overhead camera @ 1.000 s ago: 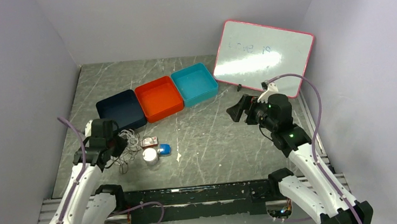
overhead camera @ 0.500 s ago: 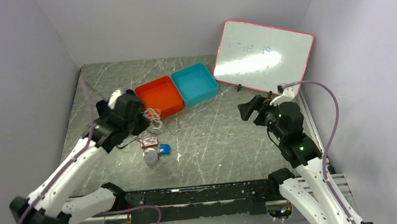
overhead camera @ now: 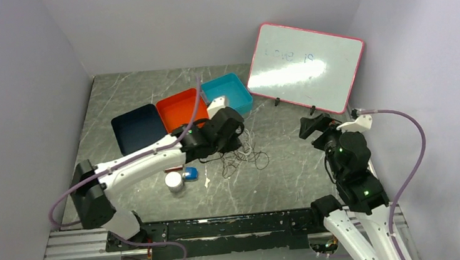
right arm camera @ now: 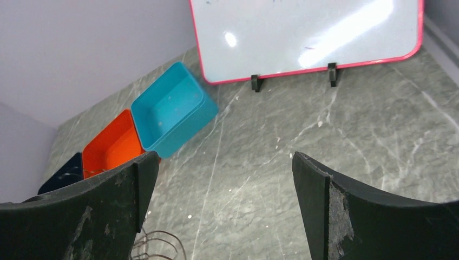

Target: Untangle the cables

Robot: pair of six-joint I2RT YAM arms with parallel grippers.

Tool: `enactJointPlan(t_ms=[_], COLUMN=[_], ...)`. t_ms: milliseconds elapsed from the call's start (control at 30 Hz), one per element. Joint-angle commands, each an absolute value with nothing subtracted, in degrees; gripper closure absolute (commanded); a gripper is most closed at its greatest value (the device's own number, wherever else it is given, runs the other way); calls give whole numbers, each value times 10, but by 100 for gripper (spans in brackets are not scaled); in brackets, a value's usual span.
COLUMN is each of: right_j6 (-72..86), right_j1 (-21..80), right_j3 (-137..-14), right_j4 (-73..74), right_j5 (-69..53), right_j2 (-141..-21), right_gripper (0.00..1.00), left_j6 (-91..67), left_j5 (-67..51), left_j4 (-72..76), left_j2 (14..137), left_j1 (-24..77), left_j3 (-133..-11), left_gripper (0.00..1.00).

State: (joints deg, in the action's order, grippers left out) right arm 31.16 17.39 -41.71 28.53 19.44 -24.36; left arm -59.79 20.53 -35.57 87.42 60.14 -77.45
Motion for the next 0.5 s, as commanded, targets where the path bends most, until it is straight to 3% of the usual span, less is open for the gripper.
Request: enactJointPlan(t_ms=[0, 267, 467], right_j6=[315, 312, 306], right_j1=[178, 178, 178], right_j3=[-433, -422, -415], right_j4=[309, 296, 291], right_j5=[246, 204, 181], right_j2=[-224, -247, -261], right_gripper=[3, 3, 2], left_j6=[-556, -527, -518], left_j5=[174, 199, 197], left_j4=[-295, -333, -341], left_j2=[913, 948, 926], left_j1=[612, 595, 574], left_j3=[-812, -824, -767], left_gripper=[93, 86, 58])
